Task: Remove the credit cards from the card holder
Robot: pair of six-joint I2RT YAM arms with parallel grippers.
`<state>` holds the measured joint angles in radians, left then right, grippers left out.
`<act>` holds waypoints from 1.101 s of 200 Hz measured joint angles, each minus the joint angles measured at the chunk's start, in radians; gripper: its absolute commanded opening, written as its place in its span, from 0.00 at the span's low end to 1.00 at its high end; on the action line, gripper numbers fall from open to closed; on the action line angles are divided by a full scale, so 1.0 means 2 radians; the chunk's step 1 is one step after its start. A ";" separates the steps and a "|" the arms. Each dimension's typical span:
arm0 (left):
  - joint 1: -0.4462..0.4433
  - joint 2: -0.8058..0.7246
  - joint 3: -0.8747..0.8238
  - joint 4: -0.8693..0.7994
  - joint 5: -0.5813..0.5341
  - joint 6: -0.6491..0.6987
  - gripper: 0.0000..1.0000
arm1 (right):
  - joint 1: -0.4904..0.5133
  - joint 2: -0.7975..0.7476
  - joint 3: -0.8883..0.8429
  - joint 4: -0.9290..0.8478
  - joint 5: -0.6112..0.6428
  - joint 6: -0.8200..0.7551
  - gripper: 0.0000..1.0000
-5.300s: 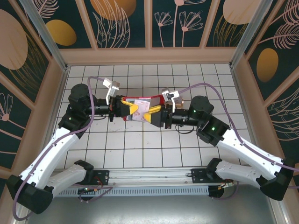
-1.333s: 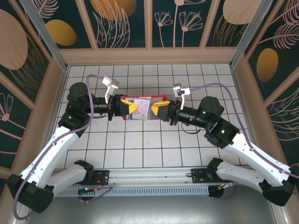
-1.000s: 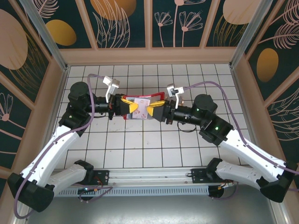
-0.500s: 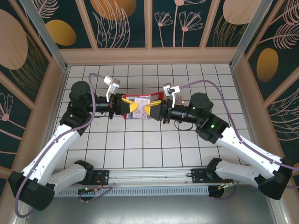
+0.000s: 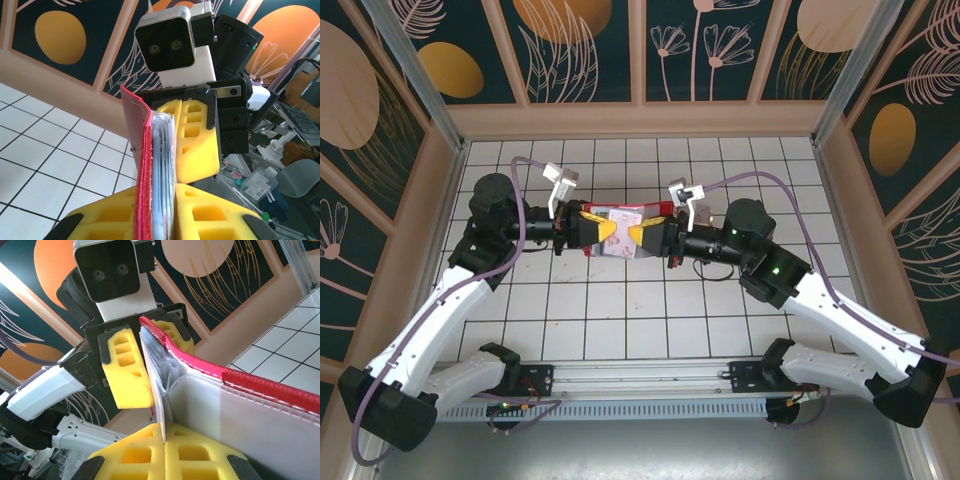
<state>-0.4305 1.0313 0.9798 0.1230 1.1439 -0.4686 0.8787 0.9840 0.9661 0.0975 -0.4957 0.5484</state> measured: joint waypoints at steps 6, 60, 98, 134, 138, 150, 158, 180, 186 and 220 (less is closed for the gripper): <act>-0.001 -0.001 0.000 0.000 0.000 0.000 0.21 | 0.000 -0.003 0.000 -0.002 0.000 0.000 0.00; -0.002 -0.006 -0.019 0.016 0.001 -0.002 0.29 | -0.002 -0.029 -0.006 -0.029 0.002 0.000 0.00; -0.002 -0.008 -0.020 0.025 0.004 -0.002 0.30 | -0.007 -0.045 -0.006 -0.032 0.002 0.000 0.00; -0.002 -0.014 -0.020 0.030 0.008 -0.004 0.25 | -0.007 -0.049 -0.006 -0.032 -0.003 0.000 0.00; -0.002 -0.014 -0.020 0.030 0.010 -0.004 0.25 | -0.007 -0.049 -0.006 -0.032 -0.005 0.000 0.00; -0.002 -0.015 -0.020 0.030 0.012 -0.004 0.25 | -0.007 -0.049 -0.006 -0.029 -0.012 0.000 0.00; -0.002 -0.015 -0.020 0.030 0.013 -0.004 0.25 | -0.007 -0.049 -0.006 -0.026 -0.016 0.000 0.00; -0.002 -0.015 -0.020 0.030 0.015 -0.004 0.26 | -0.008 -0.049 -0.007 -0.021 -0.028 0.000 0.00; -0.002 -0.015 -0.020 0.030 0.015 -0.004 0.26 | -0.008 -0.049 -0.007 -0.020 -0.031 0.000 0.00; -0.001 -0.014 -0.020 0.028 0.025 -0.004 0.28 | -0.008 -0.043 -0.006 -0.013 -0.046 0.000 0.00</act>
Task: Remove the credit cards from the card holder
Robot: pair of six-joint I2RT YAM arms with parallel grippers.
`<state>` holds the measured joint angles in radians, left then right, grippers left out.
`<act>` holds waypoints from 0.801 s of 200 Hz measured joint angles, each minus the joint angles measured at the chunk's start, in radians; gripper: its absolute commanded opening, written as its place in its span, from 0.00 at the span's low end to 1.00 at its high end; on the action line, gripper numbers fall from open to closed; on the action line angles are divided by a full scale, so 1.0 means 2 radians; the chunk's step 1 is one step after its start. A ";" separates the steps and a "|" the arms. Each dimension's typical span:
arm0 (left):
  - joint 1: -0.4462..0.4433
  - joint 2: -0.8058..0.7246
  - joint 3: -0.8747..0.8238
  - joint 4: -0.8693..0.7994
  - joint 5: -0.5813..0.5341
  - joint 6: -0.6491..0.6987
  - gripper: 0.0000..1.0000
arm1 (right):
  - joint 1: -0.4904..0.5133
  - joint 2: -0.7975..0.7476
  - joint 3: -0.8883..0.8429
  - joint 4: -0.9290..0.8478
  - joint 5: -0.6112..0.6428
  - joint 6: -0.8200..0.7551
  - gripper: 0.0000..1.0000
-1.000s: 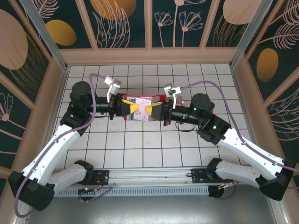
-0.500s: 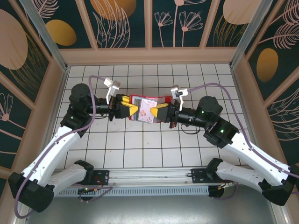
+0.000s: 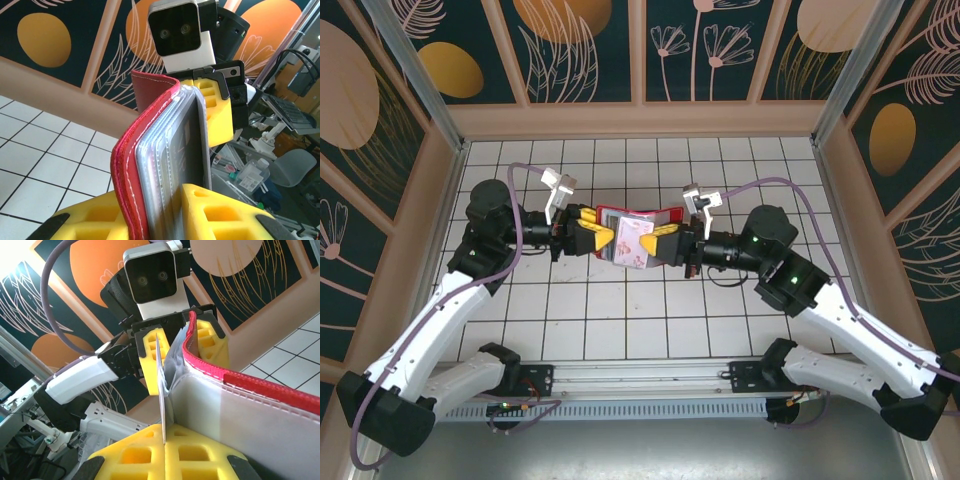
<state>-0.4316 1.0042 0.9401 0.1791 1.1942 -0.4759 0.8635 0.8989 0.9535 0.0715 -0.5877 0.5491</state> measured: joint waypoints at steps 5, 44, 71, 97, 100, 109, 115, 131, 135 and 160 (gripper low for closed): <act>0.000 0.000 0.000 0.000 0.001 0.000 0.28 | 0.000 0.002 0.000 0.000 -0.001 0.000 0.00; 0.000 0.002 0.000 -0.004 0.009 0.002 0.29 | 0.000 0.021 0.007 -0.010 -0.004 -0.001 0.02; 0.000 0.003 0.000 -0.006 0.016 0.004 0.06 | 0.000 0.028 0.020 -0.029 -0.004 -0.008 0.10; 0.000 0.003 0.001 -0.010 0.019 0.012 0.00 | 0.000 0.031 0.025 -0.040 -0.004 -0.010 0.13; 0.000 0.003 0.001 -0.010 0.019 0.012 0.00 | 0.000 0.031 0.025 -0.040 -0.004 -0.010 0.14; 0.000 0.003 0.001 -0.010 0.018 0.013 0.00 | 0.001 0.031 0.025 -0.040 -0.003 -0.010 0.15; 0.000 0.003 0.001 -0.010 0.018 0.013 0.00 | 0.001 0.031 0.025 -0.040 -0.002 -0.010 0.14; 0.000 0.002 0.000 -0.008 0.018 0.012 0.00 | 0.001 0.031 0.025 -0.039 -0.002 -0.012 0.07; 0.000 0.002 -0.001 -0.003 0.018 0.010 0.00 | 0.001 0.031 0.025 -0.039 -0.003 -0.008 0.04; -0.002 -0.004 -0.005 0.006 0.018 0.004 0.00 | 0.005 0.022 0.016 -0.025 -0.006 -0.011 0.00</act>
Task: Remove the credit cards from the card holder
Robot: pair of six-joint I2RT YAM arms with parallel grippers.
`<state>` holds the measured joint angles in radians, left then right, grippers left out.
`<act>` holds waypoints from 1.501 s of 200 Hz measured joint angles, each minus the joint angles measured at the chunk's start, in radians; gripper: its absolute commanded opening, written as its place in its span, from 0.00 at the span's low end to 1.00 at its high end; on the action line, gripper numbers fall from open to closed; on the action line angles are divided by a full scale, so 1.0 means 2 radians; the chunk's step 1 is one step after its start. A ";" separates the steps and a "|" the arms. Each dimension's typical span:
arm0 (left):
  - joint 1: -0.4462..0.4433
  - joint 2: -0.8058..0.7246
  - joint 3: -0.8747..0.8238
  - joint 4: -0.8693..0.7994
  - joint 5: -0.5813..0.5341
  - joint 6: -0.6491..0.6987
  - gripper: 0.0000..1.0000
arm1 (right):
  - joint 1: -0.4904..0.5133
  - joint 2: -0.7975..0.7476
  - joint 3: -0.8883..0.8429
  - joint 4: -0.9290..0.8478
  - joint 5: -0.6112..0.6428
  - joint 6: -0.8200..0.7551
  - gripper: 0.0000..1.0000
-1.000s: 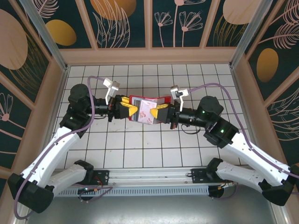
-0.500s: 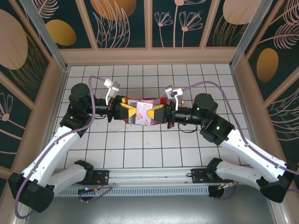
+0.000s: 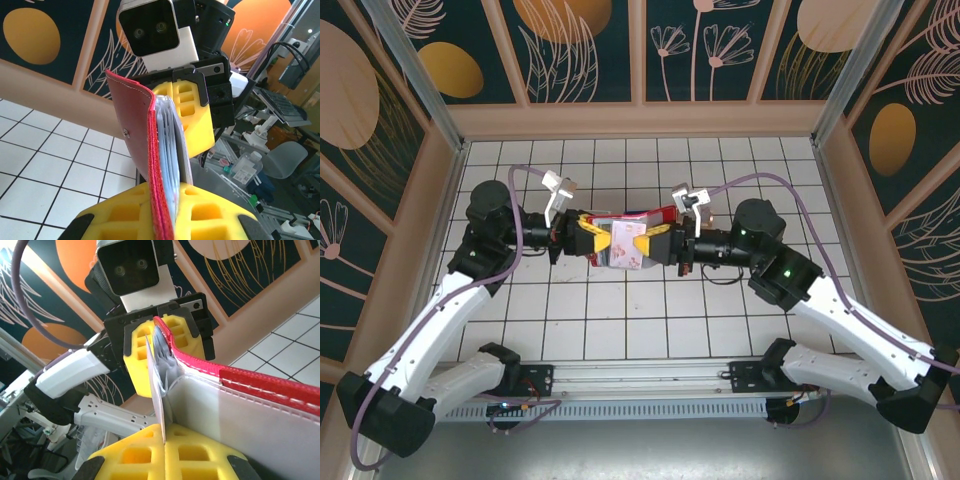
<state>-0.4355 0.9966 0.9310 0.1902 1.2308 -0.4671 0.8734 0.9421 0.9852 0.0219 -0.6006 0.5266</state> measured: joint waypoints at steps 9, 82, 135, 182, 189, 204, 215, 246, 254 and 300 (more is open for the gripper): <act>-0.002 -0.001 0.000 0.002 0.000 -0.002 0.00 | 0.002 -0.003 -0.001 0.001 0.000 -0.002 0.00; -0.003 -0.001 -0.004 0.019 0.000 -0.011 0.00 | 0.004 0.000 -0.001 0.009 -0.005 0.000 0.13; -0.003 -0.002 -0.004 -0.005 -0.019 0.004 0.00 | 0.004 0.002 -0.001 0.004 -0.007 0.005 0.25; -0.005 -0.002 -0.004 -0.025 -0.026 0.011 0.00 | 0.004 0.002 -0.001 -0.015 -0.007 0.002 0.28; -0.006 -0.002 -0.004 -0.029 -0.027 0.011 0.00 | 0.004 0.002 0.000 -0.019 -0.007 0.001 0.31; -0.006 -0.002 -0.004 -0.040 -0.032 0.015 0.00 | 0.004 0.002 0.003 -0.034 -0.009 -0.006 0.35; -0.007 -0.002 -0.003 -0.049 -0.036 0.022 0.00 | 0.004 0.002 0.008 -0.050 -0.010 -0.011 0.37; -0.009 0.002 -0.001 -0.065 -0.043 0.034 0.00 | 0.005 0.002 0.020 -0.079 -0.011 -0.019 0.44; -0.009 0.003 0.000 -0.069 -0.044 0.038 0.00 | 0.005 0.005 0.025 -0.088 -0.010 -0.021 0.44; -0.009 0.005 0.007 -0.094 -0.053 0.055 0.00 | 0.005 0.015 0.050 -0.135 -0.001 -0.025 0.45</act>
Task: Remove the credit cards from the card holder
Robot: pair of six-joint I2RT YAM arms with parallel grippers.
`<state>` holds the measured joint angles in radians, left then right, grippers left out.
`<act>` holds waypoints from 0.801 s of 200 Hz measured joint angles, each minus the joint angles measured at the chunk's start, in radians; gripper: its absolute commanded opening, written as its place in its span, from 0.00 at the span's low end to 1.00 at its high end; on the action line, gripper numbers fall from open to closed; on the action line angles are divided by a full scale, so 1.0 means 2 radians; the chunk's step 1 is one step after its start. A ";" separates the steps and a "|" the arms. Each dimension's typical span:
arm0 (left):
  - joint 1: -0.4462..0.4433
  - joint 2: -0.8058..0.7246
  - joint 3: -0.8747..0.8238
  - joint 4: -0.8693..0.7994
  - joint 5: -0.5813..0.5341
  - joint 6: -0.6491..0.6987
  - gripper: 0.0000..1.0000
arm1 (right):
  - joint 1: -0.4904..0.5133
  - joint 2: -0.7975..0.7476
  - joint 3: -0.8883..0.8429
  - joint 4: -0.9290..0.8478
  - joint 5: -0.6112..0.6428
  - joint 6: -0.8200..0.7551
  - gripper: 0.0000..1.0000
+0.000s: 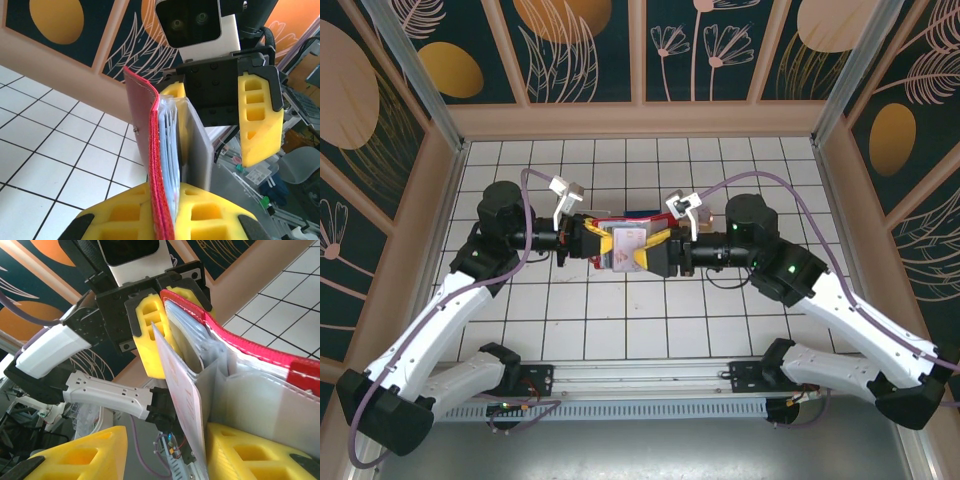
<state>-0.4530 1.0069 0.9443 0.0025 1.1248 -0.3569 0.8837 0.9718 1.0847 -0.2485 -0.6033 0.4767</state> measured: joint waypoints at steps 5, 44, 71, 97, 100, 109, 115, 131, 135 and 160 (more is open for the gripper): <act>0.000 0.001 0.004 -0.003 -0.004 0.002 0.00 | 0.001 0.001 0.003 -0.004 0.000 0.000 0.45; 0.000 0.004 0.018 -0.013 -0.010 0.013 0.00 | 0.003 0.004 0.024 -0.026 0.004 -0.002 0.45; 0.000 0.004 0.018 -0.013 -0.012 0.013 0.00 | 0.003 0.006 0.024 -0.023 0.003 0.000 0.44; 0.001 0.004 0.018 -0.013 -0.012 0.012 0.00 | 0.003 0.007 0.013 0.000 -0.005 0.008 0.44; 0.001 0.004 0.018 -0.013 -0.011 0.012 0.00 | 0.003 0.008 0.010 0.004 -0.006 0.010 0.45; 0.001 0.005 0.018 -0.013 -0.011 0.011 0.00 | 0.003 0.008 0.002 0.017 -0.009 0.015 0.44; 0.001 0.005 0.018 -0.013 -0.011 0.011 0.00 | 0.003 0.010 -0.002 0.026 -0.010 0.018 0.44; 0.002 0.008 0.018 -0.011 -0.011 0.006 0.00 | 0.003 0.014 -0.011 0.047 -0.015 0.025 0.45; 0.002 0.009 0.018 -0.011 -0.011 0.005 0.00 | 0.003 0.016 -0.011 0.050 -0.016 0.028 0.45; 0.005 0.013 0.018 -0.004 -0.011 -0.004 0.00 | 0.003 0.026 -0.014 0.073 -0.021 0.031 0.45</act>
<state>-0.4427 1.0332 0.9798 -0.0055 1.1023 -0.3641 0.8902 1.0237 1.0573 -0.1020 -0.6449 0.5377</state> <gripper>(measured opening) 0.088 0.454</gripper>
